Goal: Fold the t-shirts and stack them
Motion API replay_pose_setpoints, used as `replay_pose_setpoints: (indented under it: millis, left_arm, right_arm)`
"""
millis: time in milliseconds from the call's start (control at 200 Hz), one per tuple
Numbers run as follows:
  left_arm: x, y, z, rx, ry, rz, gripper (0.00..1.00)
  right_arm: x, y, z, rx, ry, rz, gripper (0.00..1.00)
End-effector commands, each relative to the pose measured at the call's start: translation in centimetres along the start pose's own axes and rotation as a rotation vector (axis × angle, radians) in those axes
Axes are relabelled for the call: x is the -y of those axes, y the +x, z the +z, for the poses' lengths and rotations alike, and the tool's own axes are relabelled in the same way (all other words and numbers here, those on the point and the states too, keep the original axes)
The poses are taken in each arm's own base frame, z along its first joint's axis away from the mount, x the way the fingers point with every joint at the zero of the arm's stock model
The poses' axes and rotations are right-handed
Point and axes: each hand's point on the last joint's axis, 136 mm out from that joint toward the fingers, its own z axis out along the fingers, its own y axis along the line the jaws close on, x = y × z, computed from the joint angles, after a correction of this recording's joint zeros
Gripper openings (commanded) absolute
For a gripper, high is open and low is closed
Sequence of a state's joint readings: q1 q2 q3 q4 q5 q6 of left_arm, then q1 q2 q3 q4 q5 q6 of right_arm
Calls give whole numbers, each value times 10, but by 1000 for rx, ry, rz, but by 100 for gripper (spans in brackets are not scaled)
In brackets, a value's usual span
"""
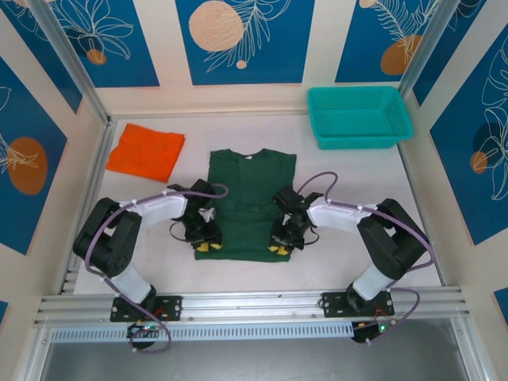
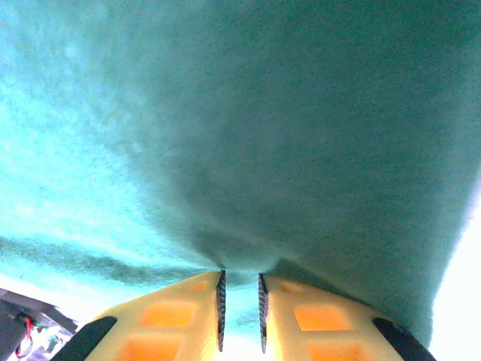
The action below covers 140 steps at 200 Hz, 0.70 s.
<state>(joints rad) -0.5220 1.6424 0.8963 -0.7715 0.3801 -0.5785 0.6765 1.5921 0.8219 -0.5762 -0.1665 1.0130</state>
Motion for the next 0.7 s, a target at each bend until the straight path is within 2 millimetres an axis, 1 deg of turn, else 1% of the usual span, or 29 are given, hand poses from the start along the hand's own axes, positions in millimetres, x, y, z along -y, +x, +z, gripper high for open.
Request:
replay_pose_setpoints:
  millis: [0,80,125,295,425,540,695]
  left_arm:
    - [3,0,-18,2,-29,-41,36]
    - [25,-16,-29,31,32,-41,37]
    - [33,-25,-31,41,57,-46,37]
    - [52,-57,-33,55,86,-62,37]
    - [52,-77,-29,50,88,-87,37]
    - [54,-96,-38,83,100,-102,38]
    - [53,-118,-49,112,109,-122,42]
  right_arm:
    - [5,-8,-13,41,33,23,24]
    - [3,-17,-17,43,40,40,24]
    - [4,-24,-18,38,43,59,23]
    - [0,-50,-21,28,21,105,22]
    - [-3,-69,-24,14,32,117,21]
    - [-8,-85,-30,3,2,144,20]
    - [-13,-104,-42,-5,-37,187,20]
